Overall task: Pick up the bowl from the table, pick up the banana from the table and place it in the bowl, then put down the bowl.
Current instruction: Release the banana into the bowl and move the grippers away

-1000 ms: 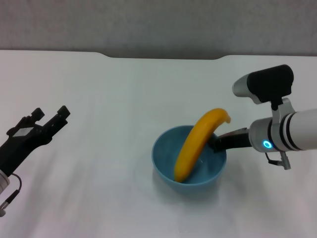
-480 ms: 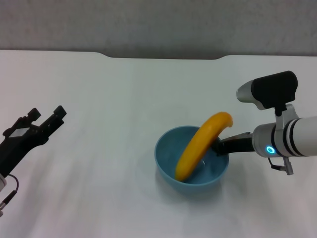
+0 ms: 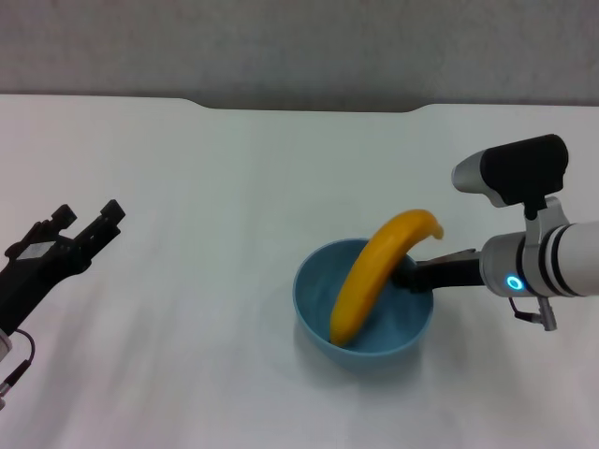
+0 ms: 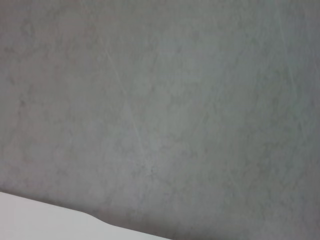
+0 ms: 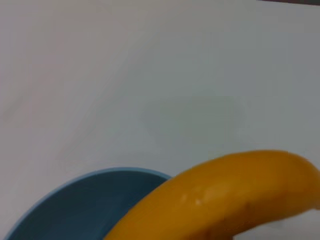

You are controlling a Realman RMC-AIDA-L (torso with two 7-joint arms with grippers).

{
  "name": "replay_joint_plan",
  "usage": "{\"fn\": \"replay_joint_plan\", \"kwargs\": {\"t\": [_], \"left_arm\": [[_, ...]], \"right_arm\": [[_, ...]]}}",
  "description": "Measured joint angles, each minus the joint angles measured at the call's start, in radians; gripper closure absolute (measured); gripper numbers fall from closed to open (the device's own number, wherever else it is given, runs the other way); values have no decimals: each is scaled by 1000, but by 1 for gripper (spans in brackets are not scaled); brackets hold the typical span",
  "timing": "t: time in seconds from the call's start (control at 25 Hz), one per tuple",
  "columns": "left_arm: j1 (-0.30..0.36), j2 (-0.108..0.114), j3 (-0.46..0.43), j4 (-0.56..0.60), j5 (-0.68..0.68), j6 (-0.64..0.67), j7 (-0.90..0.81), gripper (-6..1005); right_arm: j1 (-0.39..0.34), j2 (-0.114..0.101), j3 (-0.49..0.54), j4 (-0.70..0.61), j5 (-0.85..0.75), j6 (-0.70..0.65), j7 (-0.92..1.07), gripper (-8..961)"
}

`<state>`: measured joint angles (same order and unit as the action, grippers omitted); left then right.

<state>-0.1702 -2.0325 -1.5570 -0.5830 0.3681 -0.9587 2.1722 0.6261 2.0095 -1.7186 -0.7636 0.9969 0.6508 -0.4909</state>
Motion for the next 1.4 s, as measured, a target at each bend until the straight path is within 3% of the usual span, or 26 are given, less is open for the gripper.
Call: {"fn": "replay_joint_plan", "kwargs": {"t": [0.4,0.96,1.4], "left_arm": [[8,0,-2,0,0,-2,0,113],[14,0,-11,0,0,-14,0,114],[17,0,-12,0,0,-14,0,115]], "right_arm": [[-50,1,-4,-104,2,22,5,368],[-106,-2,2,-245,-8,100,31,318],[-116,-5,10,-242,-12,113,35,317]]}}
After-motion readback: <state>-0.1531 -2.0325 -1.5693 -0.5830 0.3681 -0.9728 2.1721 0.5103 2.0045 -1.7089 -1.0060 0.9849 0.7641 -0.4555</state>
